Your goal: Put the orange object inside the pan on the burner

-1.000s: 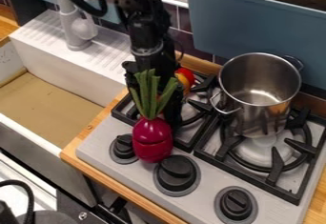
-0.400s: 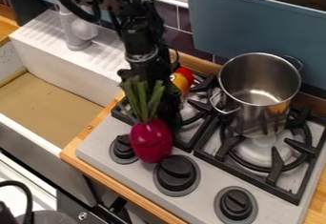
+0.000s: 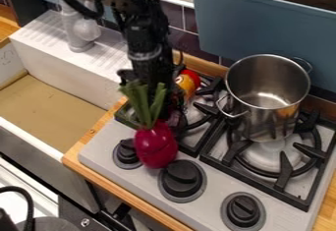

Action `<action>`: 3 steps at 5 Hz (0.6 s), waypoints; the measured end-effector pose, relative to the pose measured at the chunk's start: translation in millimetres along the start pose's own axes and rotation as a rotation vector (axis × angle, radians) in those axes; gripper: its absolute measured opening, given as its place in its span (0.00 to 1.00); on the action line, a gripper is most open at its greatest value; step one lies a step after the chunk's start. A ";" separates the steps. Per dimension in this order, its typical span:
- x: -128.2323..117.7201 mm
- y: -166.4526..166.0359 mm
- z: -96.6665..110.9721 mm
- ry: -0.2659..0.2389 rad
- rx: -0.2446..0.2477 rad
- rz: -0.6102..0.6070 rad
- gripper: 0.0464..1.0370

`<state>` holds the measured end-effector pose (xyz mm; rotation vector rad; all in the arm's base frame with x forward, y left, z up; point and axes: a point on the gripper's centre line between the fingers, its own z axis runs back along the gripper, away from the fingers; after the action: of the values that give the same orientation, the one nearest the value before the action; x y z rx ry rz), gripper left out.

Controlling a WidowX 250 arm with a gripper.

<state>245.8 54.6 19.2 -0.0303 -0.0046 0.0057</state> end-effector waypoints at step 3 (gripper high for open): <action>18.6 -15.6 36.2 0.038 -0.034 0.080 0.19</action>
<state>264.3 40.2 56.0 -0.0641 0.0346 0.0855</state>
